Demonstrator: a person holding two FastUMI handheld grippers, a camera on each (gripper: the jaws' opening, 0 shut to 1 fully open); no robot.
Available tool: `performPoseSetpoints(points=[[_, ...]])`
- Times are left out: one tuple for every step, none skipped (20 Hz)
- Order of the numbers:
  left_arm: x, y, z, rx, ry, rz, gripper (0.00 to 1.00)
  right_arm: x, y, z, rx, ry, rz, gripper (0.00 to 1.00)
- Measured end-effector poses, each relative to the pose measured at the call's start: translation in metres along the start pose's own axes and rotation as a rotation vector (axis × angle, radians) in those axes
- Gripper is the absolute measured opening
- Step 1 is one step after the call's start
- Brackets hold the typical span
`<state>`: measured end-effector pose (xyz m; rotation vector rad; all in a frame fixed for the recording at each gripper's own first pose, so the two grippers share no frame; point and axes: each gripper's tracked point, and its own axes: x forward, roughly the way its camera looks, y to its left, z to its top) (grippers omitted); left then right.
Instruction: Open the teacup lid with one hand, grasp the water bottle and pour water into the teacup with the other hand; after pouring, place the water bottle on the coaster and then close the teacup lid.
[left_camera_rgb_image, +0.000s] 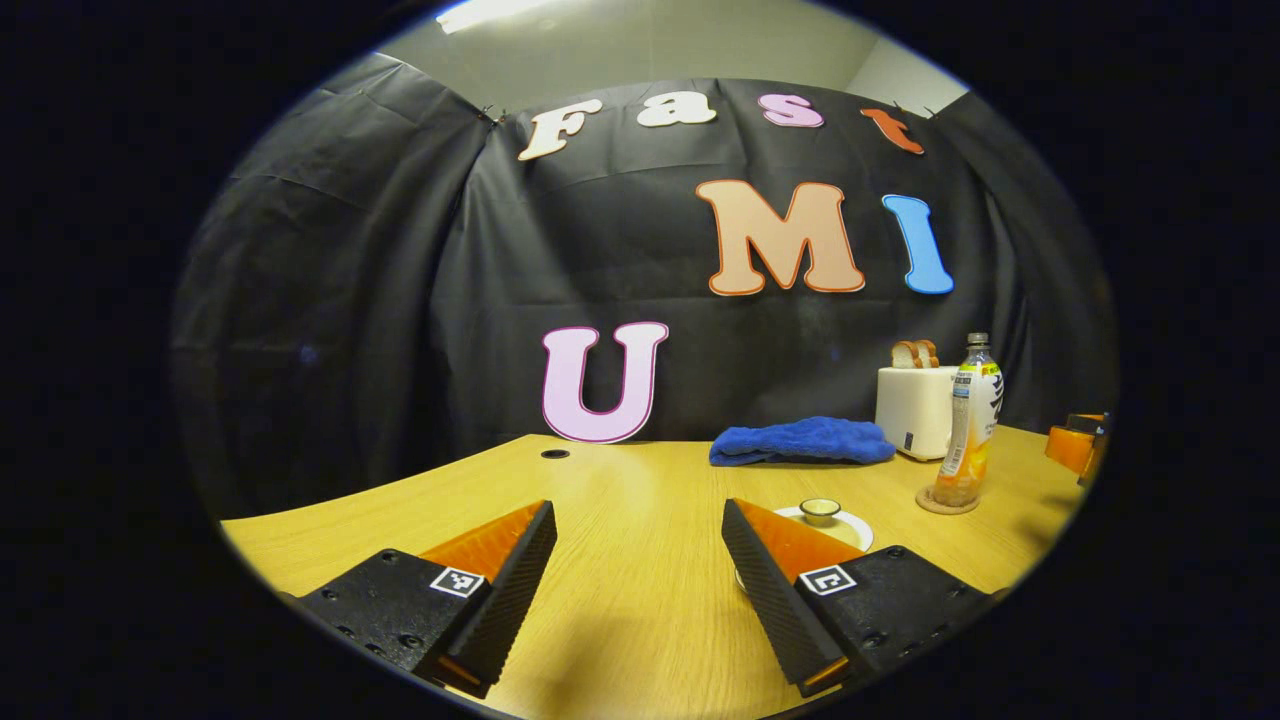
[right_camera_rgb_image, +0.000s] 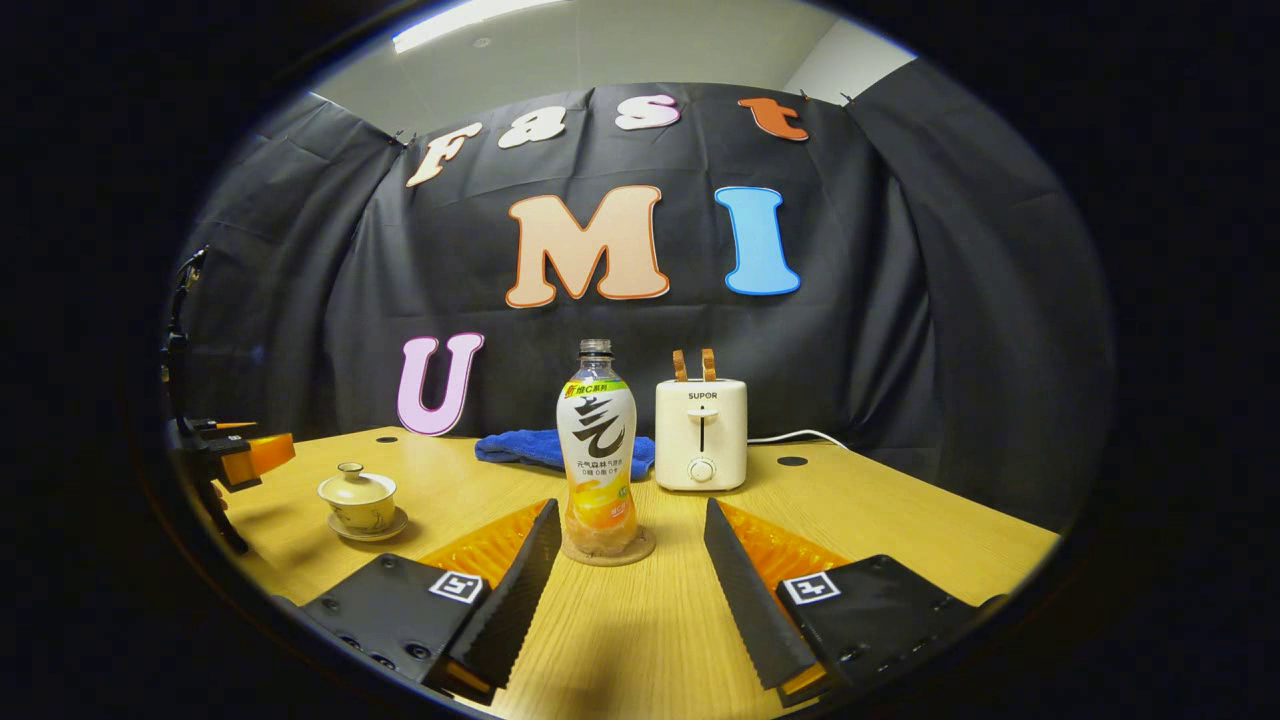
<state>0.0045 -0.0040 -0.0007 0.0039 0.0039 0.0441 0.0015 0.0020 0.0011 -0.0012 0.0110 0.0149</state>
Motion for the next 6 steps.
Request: performPoseSetpoints(points=[[-0.0004,0.0014,-0.0007,0.0,0.001,0.005,0.98,0.0002,0.0001,-0.0002,0.0,0.0,0.0,0.92],[-0.0007,0.0016,-0.0003,0.0,0.0,0.006,0.98,0.0005,0.0001,0.0,0.0,0.0,0.0,0.92],[-0.0009,0.0012,-0.0007,0.0,0.001,0.007,0.98,-0.0006,0.0003,0.0003,0.0,0.0,0.001,0.92],[-0.0009,0.002,-0.0006,0.0,0.001,0.011,0.98,-0.0002,0.0003,0.0004,0.0,0.0,0.001,0.92],[-0.0004,0.0038,-0.001,0.001,0.001,0.016,0.98,0.0003,0.0005,-0.0002,0.0,0.0,0.001,0.92],[-0.0005,0.0043,-0.001,0.001,0.002,0.02,0.98,0.0004,0.0007,0.0,0.0,0.0,0.001,0.89]])
